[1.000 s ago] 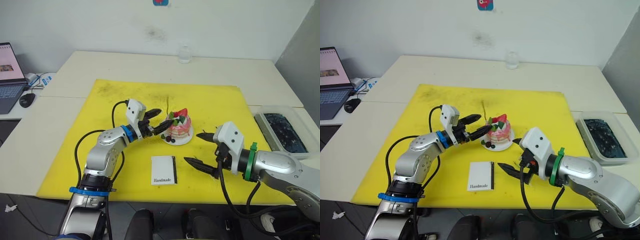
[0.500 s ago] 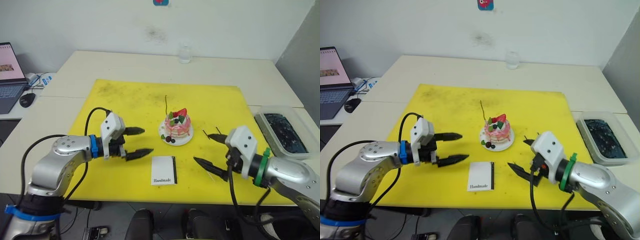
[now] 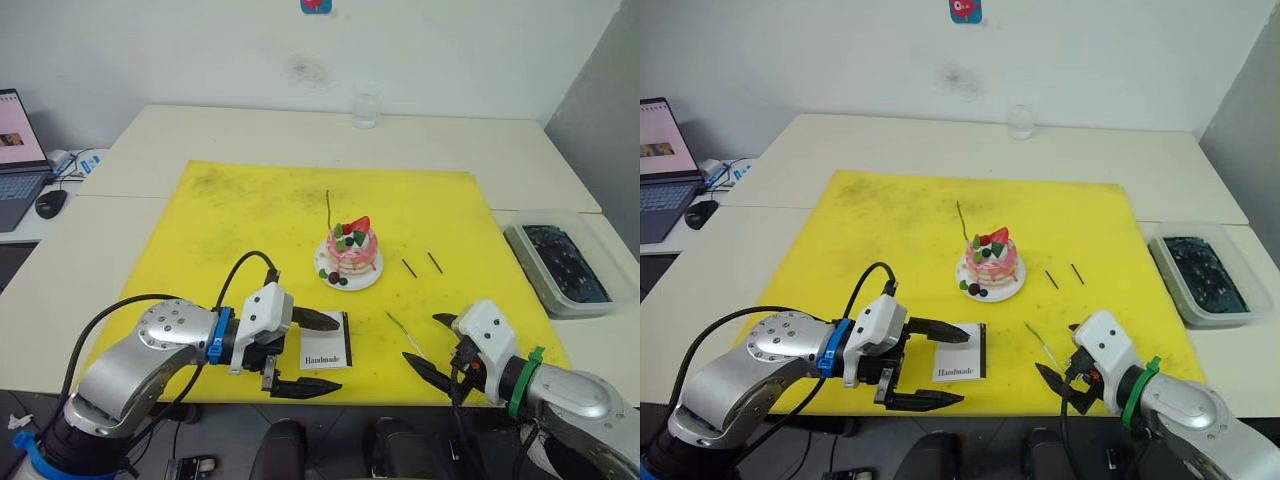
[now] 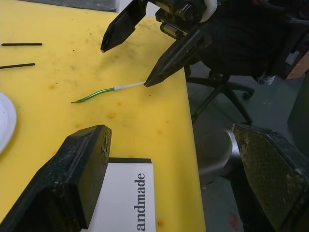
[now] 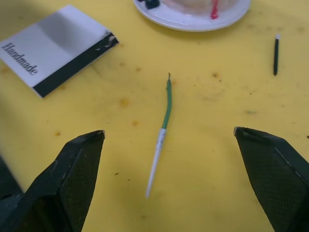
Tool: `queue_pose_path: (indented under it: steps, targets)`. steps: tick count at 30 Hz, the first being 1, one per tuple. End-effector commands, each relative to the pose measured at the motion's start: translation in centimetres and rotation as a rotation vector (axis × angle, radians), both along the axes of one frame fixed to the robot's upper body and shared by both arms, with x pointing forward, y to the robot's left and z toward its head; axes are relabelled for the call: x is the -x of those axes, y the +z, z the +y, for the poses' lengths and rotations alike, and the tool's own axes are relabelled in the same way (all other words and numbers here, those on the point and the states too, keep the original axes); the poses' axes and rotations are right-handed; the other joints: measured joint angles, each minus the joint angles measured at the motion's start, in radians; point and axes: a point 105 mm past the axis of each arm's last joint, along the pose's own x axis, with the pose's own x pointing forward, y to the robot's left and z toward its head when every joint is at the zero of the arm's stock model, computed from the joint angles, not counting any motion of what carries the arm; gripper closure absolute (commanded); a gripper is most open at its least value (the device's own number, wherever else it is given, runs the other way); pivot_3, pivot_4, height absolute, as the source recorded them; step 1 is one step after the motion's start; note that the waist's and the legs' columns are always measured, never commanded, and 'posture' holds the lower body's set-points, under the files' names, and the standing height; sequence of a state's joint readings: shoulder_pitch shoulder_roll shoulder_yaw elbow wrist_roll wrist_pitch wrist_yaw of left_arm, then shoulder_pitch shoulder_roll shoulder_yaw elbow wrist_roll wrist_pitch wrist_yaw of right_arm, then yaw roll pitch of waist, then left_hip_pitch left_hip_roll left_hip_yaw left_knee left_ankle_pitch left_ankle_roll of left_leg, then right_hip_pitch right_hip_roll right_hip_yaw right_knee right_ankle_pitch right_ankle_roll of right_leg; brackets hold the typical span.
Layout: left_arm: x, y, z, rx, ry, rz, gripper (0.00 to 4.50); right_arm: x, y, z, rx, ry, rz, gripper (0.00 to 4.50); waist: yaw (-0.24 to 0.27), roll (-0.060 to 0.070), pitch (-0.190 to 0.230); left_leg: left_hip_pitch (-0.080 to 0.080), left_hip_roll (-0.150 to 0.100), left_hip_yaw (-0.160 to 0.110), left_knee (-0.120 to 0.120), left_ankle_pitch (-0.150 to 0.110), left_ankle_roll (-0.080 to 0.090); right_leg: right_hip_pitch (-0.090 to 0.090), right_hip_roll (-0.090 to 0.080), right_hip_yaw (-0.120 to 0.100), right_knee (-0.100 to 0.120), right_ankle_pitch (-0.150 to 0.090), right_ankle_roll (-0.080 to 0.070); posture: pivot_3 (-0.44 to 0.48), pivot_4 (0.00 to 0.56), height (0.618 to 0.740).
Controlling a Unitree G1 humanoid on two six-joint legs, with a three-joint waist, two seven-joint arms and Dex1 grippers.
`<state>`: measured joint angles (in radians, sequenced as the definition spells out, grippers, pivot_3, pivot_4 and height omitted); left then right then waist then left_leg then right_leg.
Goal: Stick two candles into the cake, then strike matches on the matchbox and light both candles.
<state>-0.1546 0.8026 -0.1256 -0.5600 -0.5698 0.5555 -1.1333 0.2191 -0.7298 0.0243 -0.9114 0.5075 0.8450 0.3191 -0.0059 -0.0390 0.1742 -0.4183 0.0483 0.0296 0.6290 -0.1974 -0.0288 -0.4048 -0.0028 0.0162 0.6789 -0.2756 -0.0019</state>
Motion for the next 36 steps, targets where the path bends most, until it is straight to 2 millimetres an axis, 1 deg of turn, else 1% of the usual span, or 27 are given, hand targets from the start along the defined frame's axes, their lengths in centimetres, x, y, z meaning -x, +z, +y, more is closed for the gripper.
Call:
queue_pose_path:
  steps: [1, 6, 8, 10, 15, 18, 20, 23, 25, 27, 29, 32, 36]
  targets:
    - [0.7, 0.3, -0.5, 0.010, -0.040, -0.049, 0.02, -0.1, -0.6, 0.1, 0.018, -0.034, -0.037, 0.00, 0.000, 0.000, 0.000, 0.000, 0.000, 0.000, 0.000, 0.000, 0.000, 0.000, 0.000, 0.000, 0.000, 0.000, 0.000, 0.000, 0.150, 0.740]
    - [0.6, 0.2, -0.8, 0.017, -0.036, -0.063, 0.02, -0.1, -1.4, 0.3, 0.018, -0.057, -0.040, 0.00, 0.000, 0.000, 0.000, 0.000, 0.000, 0.000, 0.000, 0.000, 0.000, 0.000, 0.000, 0.000, -0.001, 0.000, 0.000, 0.000, 0.150, 0.740]
    - [0.4, 0.4, -1.1, 0.027, -0.032, -0.067, 0.00, -0.3, -1.7, 0.2, 0.022, -0.069, -0.038, 0.38, 0.000, 0.000, 0.000, 0.000, 0.000, 0.000, 0.000, 0.000, 0.000, 0.000, 0.000, 0.000, 0.000, 0.000, -0.001, 0.000, 0.150, 0.740]
    - [0.2, 0.6, -1.2, 0.035, -0.014, -0.066, 0.00, -0.2, -2.0, 0.4, 0.027, -0.061, -0.022, 0.92, 0.000, 0.000, 0.000, 0.000, 0.000, 0.000, 0.000, 0.000, 0.000, 0.000, 0.000, 0.000, 0.000, 0.000, -0.001, 0.000, 0.150, 0.740]
    - [0.2, 0.7, -1.3, 0.038, 0.000, -0.062, 0.00, -0.1, -2.2, 0.7, 0.045, -0.035, -0.013, 2.70, 0.000, 0.000, 0.000, 0.000, 0.000, 0.000, 0.000, 0.000, 0.000, 0.000, 0.000, 0.000, 0.000, 0.000, -0.001, 0.000, 0.150, 0.740]
    - [0.1, 0.8, -1.5, 0.045, 0.006, -0.066, 0.00, -0.3, -2.0, 1.0, 0.030, -0.040, -0.013, 3.84, 0.001, 0.000, 0.000, 0.000, 0.000, 0.000, 0.000, 0.000, 0.000, 0.000, 0.000, 0.000, 0.000, 0.000, 0.000, 0.000, 0.150, 0.740]
    - [0.1, 0.9, -1.6, 0.051, 0.008, -0.069, 0.00, -0.4, -1.8, 1.1, 0.019, -0.043, -0.012, 4.48, 0.001, 0.000, 0.000, 0.000, 0.000, 0.000, 0.000, 0.000, 0.000, 0.000, 0.000, 0.000, 0.000, 0.000, 0.000, 0.000, 0.150, 0.740]
    - [0.3, 1.1, -1.8, 0.061, 0.009, -0.067, 0.00, -0.3, -1.1, 1.0, -0.008, -0.044, -0.007, 4.48, 0.001, 0.000, 0.000, 0.000, 0.000, 0.000, 0.000, 0.000, 0.000, 0.000, 0.000, 0.000, 0.000, 0.000, 0.000, 0.000, 0.150, 0.740]
    - [0.4, 1.3, -1.9, 0.071, 0.008, -0.055, 0.00, -0.4, -0.5, 0.5, -0.014, -0.048, -0.006, 4.48, 0.001, 0.000, 0.000, 0.000, 0.000, 0.000, 0.000, 0.000, 0.000, 0.000, 0.000, 0.000, 0.000, 0.000, 0.000, 0.000, 0.150, 0.740]
    - [0.7, 1.7, -2.2, 0.100, 0.002, -0.025, 0.00, -0.5, -0.1, -0.4, -0.005, -0.059, -0.001, 4.48, 0.001, 0.000, 0.000, 0.000, 0.000, 0.000, 0.000, 0.000, 0.000, 0.000, 0.000, 0.000, 0.000, 0.000, 0.000, 0.000, 0.150, 0.740]
    - [0.9, 2.0, -2.7, 0.119, -0.017, -0.015, 0.00, -0.5, 0.2, -2.1, 0.039, -0.064, 0.003, 4.48, 0.001, 0.000, 0.000, -0.001, -0.001, 0.000, 0.000, 0.000, 0.000, 0.000, 0.000, 0.000, 0.000, 0.000, 0.001, 0.000, 0.150, 0.740]
    - [1.1, 2.2, -3.0, 0.119, -0.039, -0.022, 0.00, -0.6, 0.6, -5.4, 0.125, -0.072, 0.013, 4.48, 0.002, 0.000, 0.000, -0.001, -0.001, 0.000, 0.000, 0.000, 0.000, 0.000, 0.000, 0.000, -0.001, 0.000, 0.000, 0.000, 0.150, 0.740]
    - [0.9, 2.7, -3.3, 0.132, -0.045, -0.022, 0.00, -0.2, 0.8, -9.2, 0.220, -0.051, 0.031, 4.48, 0.003, 0.000, 0.000, 0.000, -0.002, 0.000, 0.000, 0.000, 0.000, 0.001, 0.000, 0.000, -0.001, 0.000, 0.000, 0.000, 0.150, 0.740]
